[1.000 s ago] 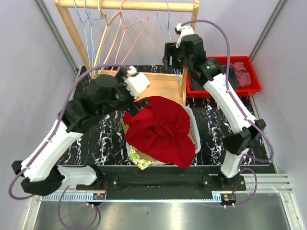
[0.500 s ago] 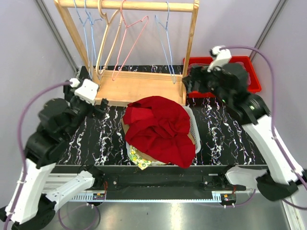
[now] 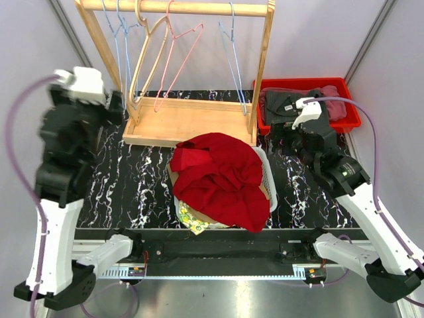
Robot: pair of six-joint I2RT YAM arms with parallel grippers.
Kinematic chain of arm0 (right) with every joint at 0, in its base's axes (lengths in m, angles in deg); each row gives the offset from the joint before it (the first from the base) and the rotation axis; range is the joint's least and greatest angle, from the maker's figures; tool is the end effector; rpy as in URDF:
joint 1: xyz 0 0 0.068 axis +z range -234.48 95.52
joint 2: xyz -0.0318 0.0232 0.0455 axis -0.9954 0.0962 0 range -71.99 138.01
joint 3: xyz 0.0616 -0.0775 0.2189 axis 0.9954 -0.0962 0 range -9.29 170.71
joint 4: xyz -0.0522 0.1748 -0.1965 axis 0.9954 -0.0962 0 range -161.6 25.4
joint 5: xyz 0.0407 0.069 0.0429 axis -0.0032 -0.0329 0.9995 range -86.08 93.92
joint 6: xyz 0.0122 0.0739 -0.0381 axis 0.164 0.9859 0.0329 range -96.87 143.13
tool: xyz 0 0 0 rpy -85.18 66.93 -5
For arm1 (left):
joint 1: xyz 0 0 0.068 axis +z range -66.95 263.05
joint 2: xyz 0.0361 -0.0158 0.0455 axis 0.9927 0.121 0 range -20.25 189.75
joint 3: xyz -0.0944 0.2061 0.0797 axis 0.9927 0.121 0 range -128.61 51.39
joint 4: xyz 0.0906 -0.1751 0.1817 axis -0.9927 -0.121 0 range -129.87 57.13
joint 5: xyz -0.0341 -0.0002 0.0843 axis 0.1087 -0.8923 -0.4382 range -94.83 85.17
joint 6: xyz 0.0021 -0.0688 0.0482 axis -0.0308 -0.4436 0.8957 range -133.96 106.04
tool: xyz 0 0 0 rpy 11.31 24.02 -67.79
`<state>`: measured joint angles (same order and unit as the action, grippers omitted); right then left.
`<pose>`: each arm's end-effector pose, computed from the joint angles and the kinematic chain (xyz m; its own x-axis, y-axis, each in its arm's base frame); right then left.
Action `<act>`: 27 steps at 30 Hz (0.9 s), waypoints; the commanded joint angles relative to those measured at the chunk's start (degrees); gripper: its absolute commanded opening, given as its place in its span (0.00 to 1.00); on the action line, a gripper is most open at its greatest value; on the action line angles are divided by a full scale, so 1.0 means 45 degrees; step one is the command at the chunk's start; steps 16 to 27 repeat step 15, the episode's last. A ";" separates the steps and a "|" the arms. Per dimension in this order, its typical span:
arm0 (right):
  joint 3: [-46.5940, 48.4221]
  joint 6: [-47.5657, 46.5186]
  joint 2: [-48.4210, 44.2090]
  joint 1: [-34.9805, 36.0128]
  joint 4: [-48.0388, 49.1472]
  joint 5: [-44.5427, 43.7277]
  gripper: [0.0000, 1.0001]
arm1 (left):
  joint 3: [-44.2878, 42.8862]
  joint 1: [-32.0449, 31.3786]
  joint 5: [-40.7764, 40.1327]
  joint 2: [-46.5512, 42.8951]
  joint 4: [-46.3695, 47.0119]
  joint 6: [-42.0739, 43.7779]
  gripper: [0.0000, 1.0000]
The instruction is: Remove the skirt from the hanger
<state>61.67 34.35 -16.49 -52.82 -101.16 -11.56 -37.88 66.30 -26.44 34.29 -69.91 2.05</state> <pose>0.2246 0.1154 0.3760 -0.3578 -0.0003 -0.9338 -0.2287 0.9696 0.0873 0.2012 -0.0322 0.4882 -0.0605 0.2860 -0.9563 -0.0705 0.9545 0.2899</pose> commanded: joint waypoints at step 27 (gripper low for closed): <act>-0.0866 -0.0248 -0.0559 0.0035 0.1580 -0.1773 1.00 | 0.3799 1.1710 1.3044 -0.0380 0.1942 -0.4106 0.91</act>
